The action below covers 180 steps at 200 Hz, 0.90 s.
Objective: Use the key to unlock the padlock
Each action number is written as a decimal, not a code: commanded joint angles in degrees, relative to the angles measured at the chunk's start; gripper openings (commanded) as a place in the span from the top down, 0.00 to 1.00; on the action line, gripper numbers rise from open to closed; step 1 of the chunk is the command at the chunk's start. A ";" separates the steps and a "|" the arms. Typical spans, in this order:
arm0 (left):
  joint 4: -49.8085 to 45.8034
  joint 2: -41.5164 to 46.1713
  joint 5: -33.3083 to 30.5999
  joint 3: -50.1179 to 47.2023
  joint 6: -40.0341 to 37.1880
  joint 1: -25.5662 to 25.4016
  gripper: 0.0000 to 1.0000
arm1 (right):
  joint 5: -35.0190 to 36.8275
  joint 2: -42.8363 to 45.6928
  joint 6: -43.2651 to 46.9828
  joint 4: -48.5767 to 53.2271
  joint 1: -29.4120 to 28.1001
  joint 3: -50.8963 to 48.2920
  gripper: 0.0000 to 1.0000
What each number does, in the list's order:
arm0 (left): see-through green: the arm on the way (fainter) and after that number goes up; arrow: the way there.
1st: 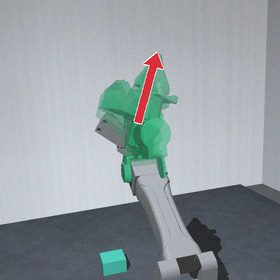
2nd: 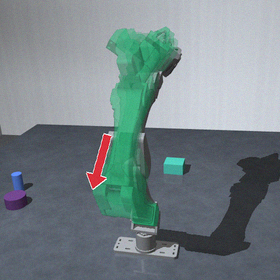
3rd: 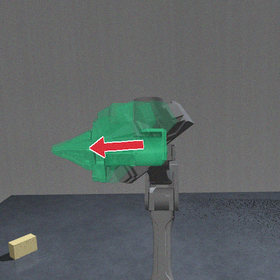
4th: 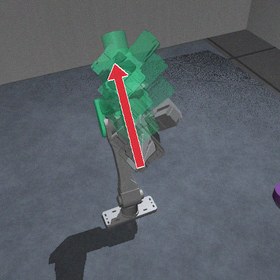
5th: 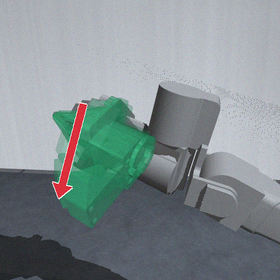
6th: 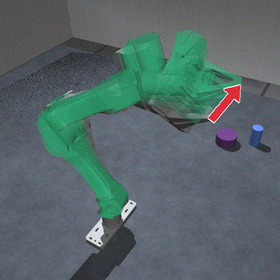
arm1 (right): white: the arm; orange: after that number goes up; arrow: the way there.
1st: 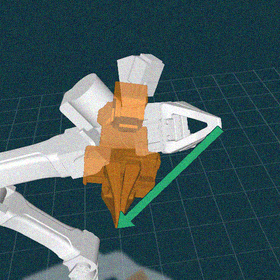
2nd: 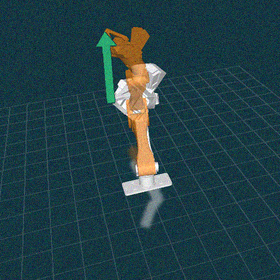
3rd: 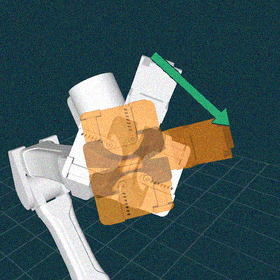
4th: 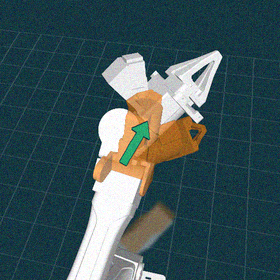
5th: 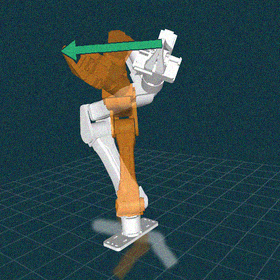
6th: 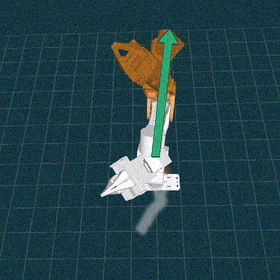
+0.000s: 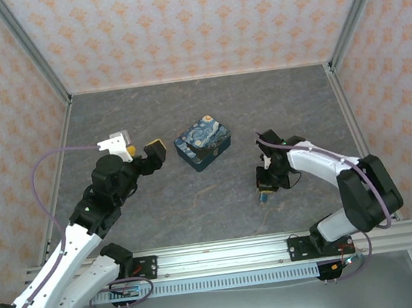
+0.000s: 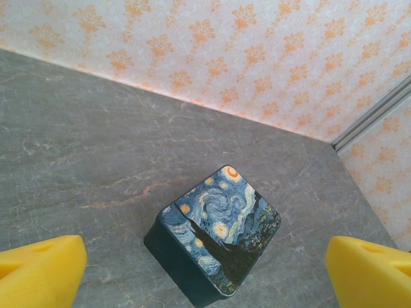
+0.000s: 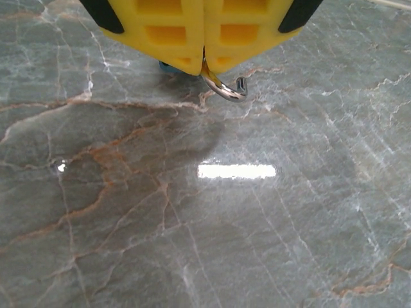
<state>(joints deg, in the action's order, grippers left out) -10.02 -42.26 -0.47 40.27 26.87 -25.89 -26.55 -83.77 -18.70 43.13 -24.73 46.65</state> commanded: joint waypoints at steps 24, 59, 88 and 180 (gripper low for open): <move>-1.03 0.90 -0.30 -0.11 -1.64 -0.42 0.04 | 2.49 -3.45 1.99 -0.61 -0.53 2.55 1.00; -1.05 1.70 -0.65 -0.76 -1.14 -0.41 0.04 | 2.03 -5.00 2.23 -1.51 -0.57 2.76 1.00; -1.49 1.98 -0.89 -0.73 -1.28 -0.47 0.04 | 1.58 -5.31 2.27 -2.05 -0.50 2.91 1.00; -2.24 2.27 -2.70 0.38 -2.16 -0.41 0.04 | 6.42 1.04 3.94 3.35 -0.50 6.61 0.74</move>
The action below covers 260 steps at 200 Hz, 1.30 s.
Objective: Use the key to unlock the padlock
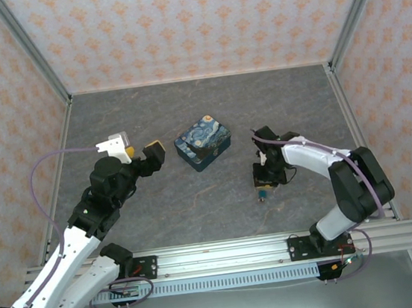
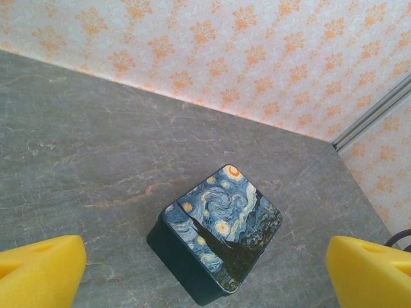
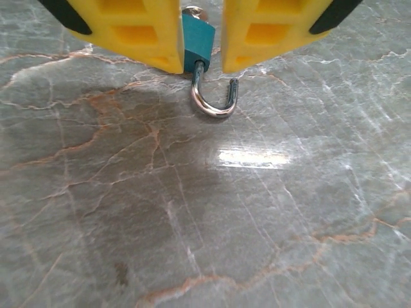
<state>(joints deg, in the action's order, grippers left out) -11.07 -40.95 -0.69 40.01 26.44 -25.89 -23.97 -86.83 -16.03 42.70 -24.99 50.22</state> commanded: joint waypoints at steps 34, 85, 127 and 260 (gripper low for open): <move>-1.45 1.23 -4.68 1.65 -2.82 -0.44 0.04 | 8.34 10.68 3.09 5.79 0.27 6.37 0.68; -0.18 4.07 -14.68 0.85 -6.48 -0.35 0.03 | 18.63 25.29 9.61 0.25 1.92 6.07 0.59; 3.84 6.44 -20.90 -1.58 -13.25 -0.32 0.01 | 27.02 35.23 16.45 -11.04 2.05 -2.11 0.44; 10.21 -1.45 -28.10 -7.73 -20.95 4.85 0.00 | 39.01 40.53 25.17 -54.84 7.77 -30.90 0.01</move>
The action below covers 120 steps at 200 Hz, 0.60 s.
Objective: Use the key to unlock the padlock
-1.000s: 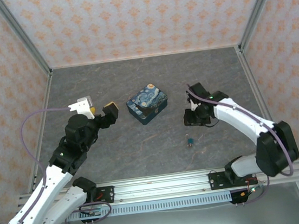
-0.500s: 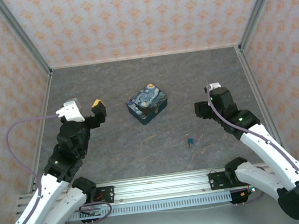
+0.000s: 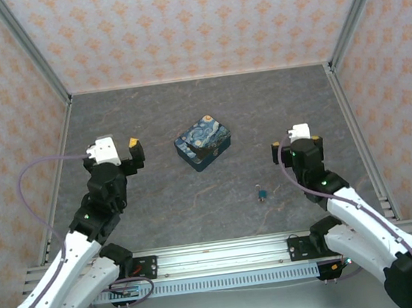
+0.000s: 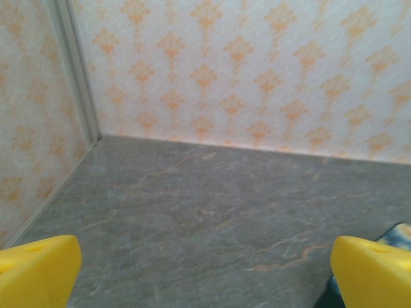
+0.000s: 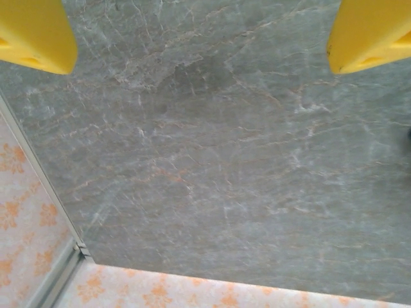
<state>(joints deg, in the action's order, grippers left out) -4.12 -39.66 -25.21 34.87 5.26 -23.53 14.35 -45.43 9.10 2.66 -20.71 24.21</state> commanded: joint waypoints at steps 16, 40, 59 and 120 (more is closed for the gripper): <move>5.39 -5.15 -5.03 -4.43 1.66 4.28 0.00 | -2.13 -3.56 -3.51 -18.58 7.88 -6.54 0.01; 9.73 -9.09 -6.10 -6.95 2.47 7.32 0.00 | -6.68 -9.67 -6.01 -26.46 12.61 -8.41 0.01; 12.73 -12.38 -6.30 -8.40 2.19 9.45 0.00 | -9.79 -15.01 -5.73 -32.79 14.42 -9.09 0.01; 32.72 -22.60 -2.16 -15.00 -1.92 14.39 0.00 | -16.37 -29.67 -3.52 -50.02 18.14 -7.53 0.01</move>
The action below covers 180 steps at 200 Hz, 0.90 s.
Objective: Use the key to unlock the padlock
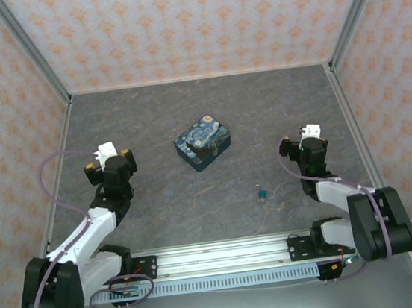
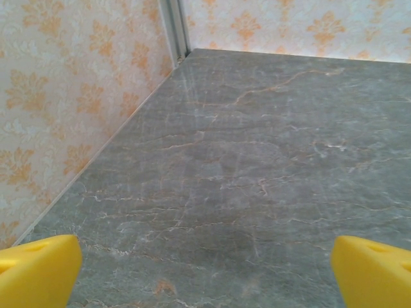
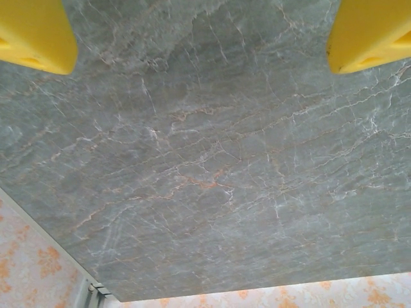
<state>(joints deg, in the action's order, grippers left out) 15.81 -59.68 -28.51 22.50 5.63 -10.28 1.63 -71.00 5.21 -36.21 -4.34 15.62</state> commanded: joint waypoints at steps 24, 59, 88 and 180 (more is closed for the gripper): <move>20.23 -6.50 3.61 -4.19 -5.18 2.12 0.00 | -5.76 -10.42 -1.88 -15.23 4.12 2.01 0.01; 29.71 -13.24 9.53 -6.19 -4.89 4.69 0.00 | -6.93 -15.26 -1.90 -13.52 4.50 4.85 0.01; 37.18 -20.93 11.54 -6.15 -4.50 5.01 0.00 | -6.13 -16.26 -2.48 -8.74 4.55 8.22 0.01; 27.98 -25.96 16.27 1.18 -4.58 6.70 0.00 | -5.43 -16.09 -2.41 -8.24 4.56 8.33 0.01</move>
<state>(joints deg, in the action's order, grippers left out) 45.43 -85.78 -13.02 23.16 1.41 -3.95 -4.12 -87.15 3.62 -44.53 -0.16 23.68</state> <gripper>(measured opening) 0.998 0.992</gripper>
